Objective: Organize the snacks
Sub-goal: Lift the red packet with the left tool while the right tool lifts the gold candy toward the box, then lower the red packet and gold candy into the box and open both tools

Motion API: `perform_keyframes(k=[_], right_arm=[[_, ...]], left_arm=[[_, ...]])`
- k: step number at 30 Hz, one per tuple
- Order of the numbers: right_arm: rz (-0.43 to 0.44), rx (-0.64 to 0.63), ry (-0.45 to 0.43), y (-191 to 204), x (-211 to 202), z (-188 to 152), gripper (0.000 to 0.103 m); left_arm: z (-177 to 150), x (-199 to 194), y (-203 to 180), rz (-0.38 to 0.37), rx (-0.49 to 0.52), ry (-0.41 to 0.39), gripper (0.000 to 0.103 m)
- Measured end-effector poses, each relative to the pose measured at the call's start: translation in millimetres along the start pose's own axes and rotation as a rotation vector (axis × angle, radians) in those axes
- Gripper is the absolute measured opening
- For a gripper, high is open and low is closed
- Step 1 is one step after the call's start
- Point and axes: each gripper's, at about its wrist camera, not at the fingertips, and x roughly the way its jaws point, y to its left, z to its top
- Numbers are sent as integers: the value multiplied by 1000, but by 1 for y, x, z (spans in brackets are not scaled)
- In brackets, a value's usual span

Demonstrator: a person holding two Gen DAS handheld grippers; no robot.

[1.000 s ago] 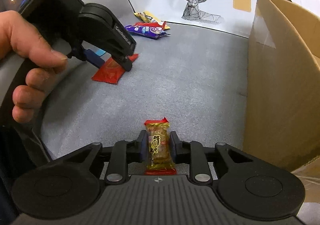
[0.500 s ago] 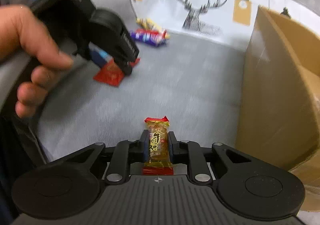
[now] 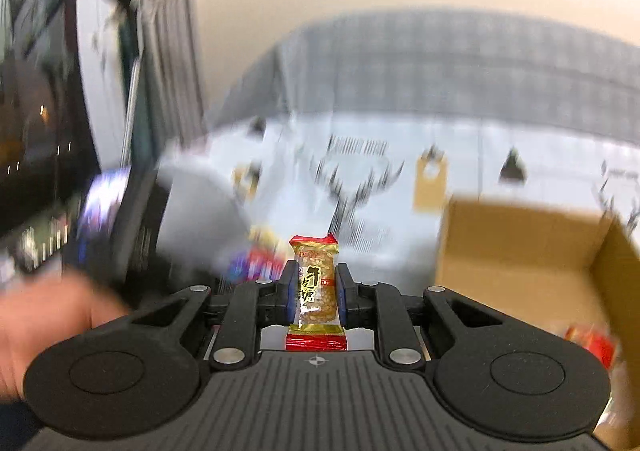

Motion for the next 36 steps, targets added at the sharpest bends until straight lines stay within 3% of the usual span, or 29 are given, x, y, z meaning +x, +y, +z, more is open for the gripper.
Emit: perform_keyframes(k=[6,10,12,14,16,27,36], right_arm=[[-72,13,-77,-63,1,18,21],[-133,79,-85,-103,5,-4,21],[-170,173,-31,-121,8,-14,21],[-176,225,-75,-130,-1,-13,21],[-195,200,-103,-131,-7,-11,21],[-252,118,-78,-153,-17,-17,21],[-351,166,-71,-189,-34,-26,21]], left_arm=[[8,-10,-10,17,33,-61,49],[12,-18,-22,18,45,-96,49],[15,-22,-32,8,61,-124,49],[17,-27,-43,-3,76,-152,49],[19,-29,-54,-11,88,-171,49],[13,-31,-117,-81,155,-239,49],[7,-52,-151,-224,175,-395,49]])
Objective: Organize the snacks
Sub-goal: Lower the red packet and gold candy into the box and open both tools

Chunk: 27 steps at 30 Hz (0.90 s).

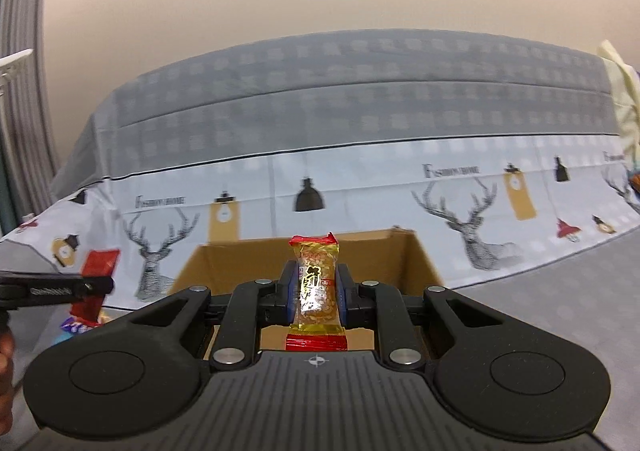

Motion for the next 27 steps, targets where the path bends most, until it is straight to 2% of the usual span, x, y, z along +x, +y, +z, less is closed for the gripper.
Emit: perform_keyframes(k=[7,13,18,27], right_arm=[[-54,12,4,-16,-2,-3,21],[-84,22,13,-22,-1,-4,21],[-91,31,16,-20,1,-5,21],[-80,-4,18,-12,5,-5,21]], left_arm=[[-1,-11,-34,-133,38,-89,49],[-8,-16,-60,-209,111,-116,49],[-12,-16,-68,-237,125,-113,49],[-9,-14,-62,-245,79,-103,49]])
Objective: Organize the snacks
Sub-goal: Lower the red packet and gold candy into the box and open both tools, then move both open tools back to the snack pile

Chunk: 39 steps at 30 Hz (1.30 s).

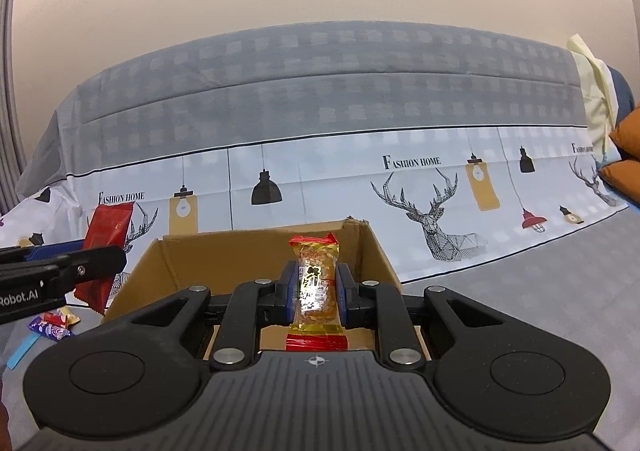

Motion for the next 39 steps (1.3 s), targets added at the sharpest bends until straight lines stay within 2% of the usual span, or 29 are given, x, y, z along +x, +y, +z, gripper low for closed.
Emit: perform_keyframes(k=[22,27,29,30,31,39], right_arm=[[17,-23,-3,6,-2,-1,21],[20,-22,-2,7,0,-1,22],[13,-33,-5,8,1,0,33],[8,-36,-9,9,0,0,45],[2,-39,-13,9,0,0,52],[-2,-14,-9,16,2,1,52]], left_arm=[[2,6,-3,2,-26,-1,50],[1,10,-9,-3,-23,23,57],[1,10,-10,0,-20,25,57],[1,10,-10,2,-19,23,57],[1,10,-10,3,-19,23,57],[2,5,-1,30,-21,14,57]])
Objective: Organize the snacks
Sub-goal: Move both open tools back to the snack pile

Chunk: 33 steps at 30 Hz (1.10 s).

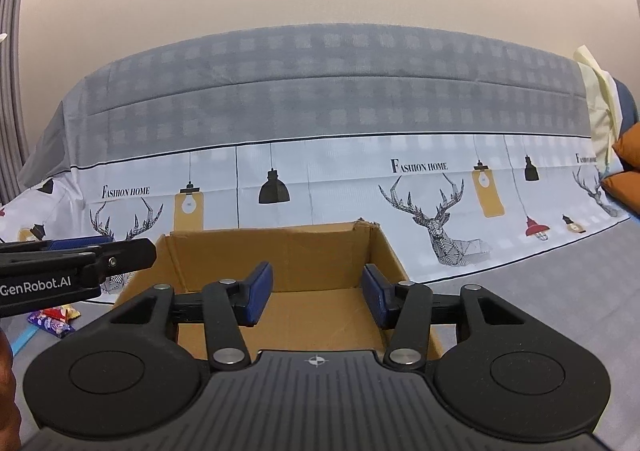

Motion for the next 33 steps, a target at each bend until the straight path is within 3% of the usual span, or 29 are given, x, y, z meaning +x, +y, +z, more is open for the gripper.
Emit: perform_keyframes(k=[5,9,10,12,14,16,20,22,24,28,33], right_arm=[[18,25,8,16,3,0,52],[40,48,15,36,5,-1,52],[45,49,14,42,6,-1,52],[65,47,8,58,5,-2,46],[103,41,-6,73,3,-2,26],[157,19,-37,94,-1,-2,18],[266,-70,-90,135,-14,-4,15],[310,-122,-94,158,-18,-7,15],[368,-169,-89,182,-19,-11,15],[476,-203,-33,226,-10,-19,15],[544,-296,52,284,16,-40,16]], left_arm=[[2,-10,17,34,-20,-6,52],[5,-29,39,65,-18,-14,9],[7,-35,45,73,-9,-19,6],[12,-48,61,101,13,-20,6],[18,-58,79,138,28,-3,6],[21,-70,98,179,57,11,7],[6,-90,140,297,82,28,7],[-1,-94,169,371,9,70,7],[-9,-106,199,431,-103,45,7],[-22,-112,253,566,-332,89,7],[-28,-112,283,658,-443,120,7]])
